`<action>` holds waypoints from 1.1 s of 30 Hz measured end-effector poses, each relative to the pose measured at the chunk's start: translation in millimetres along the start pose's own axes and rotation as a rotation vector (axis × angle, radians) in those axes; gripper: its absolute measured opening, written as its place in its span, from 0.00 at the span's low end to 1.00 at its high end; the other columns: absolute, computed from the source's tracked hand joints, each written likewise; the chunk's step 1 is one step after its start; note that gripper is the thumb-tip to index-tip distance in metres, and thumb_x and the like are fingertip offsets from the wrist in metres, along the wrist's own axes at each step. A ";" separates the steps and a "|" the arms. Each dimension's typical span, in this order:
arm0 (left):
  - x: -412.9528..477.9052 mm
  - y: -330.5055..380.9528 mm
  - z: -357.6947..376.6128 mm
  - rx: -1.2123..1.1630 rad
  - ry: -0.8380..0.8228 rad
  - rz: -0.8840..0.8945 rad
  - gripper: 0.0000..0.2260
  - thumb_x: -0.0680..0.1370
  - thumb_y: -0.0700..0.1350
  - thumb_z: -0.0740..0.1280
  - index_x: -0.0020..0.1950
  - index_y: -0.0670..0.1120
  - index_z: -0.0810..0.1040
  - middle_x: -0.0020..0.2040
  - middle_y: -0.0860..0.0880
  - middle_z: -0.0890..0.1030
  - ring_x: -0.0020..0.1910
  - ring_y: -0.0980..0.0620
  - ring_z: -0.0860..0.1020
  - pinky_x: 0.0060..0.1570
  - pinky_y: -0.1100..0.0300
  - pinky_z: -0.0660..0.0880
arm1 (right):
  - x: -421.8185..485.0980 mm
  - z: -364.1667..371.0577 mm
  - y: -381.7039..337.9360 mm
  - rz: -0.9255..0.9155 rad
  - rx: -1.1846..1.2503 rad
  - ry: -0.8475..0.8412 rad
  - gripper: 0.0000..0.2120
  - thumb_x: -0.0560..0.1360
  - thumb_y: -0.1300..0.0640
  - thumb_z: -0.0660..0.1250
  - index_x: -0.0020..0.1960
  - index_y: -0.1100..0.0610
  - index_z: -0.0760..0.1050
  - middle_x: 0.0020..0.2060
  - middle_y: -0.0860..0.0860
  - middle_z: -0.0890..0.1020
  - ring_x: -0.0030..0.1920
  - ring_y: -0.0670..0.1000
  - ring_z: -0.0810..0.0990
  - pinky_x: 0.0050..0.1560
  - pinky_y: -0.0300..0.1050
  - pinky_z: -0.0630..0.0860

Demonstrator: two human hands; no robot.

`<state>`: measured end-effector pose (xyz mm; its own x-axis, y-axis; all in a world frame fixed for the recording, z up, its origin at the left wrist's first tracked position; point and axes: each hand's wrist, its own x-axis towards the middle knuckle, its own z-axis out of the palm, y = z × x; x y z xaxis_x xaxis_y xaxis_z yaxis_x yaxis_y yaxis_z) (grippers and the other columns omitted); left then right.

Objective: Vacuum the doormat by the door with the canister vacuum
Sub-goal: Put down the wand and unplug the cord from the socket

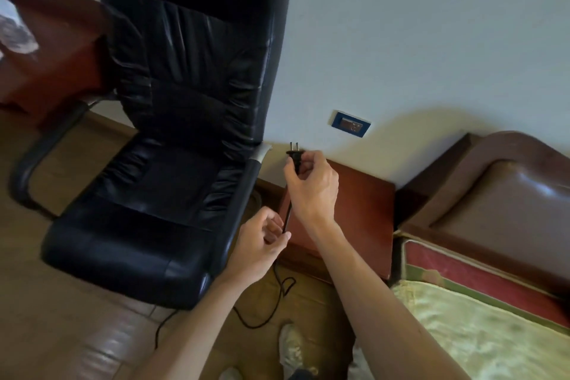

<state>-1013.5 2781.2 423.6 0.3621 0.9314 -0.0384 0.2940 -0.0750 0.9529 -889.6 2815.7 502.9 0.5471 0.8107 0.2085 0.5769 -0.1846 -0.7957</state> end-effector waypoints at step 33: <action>-190.3 53.1 -74.8 0.088 0.634 -0.155 0.05 0.78 0.40 0.70 0.49 0.48 0.75 0.38 0.52 0.80 0.36 0.52 0.81 0.36 0.57 0.80 | -129.7 34.3 -119.7 -0.390 0.377 -0.519 0.09 0.75 0.54 0.72 0.43 0.56 0.74 0.32 0.46 0.77 0.33 0.45 0.77 0.36 0.46 0.78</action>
<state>-1133.0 2626.7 504.0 -0.2738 0.9611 0.0374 0.3815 0.0728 0.9215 -1050.5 2751.7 551.6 -0.0647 0.9535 0.2944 0.3721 0.2968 -0.8795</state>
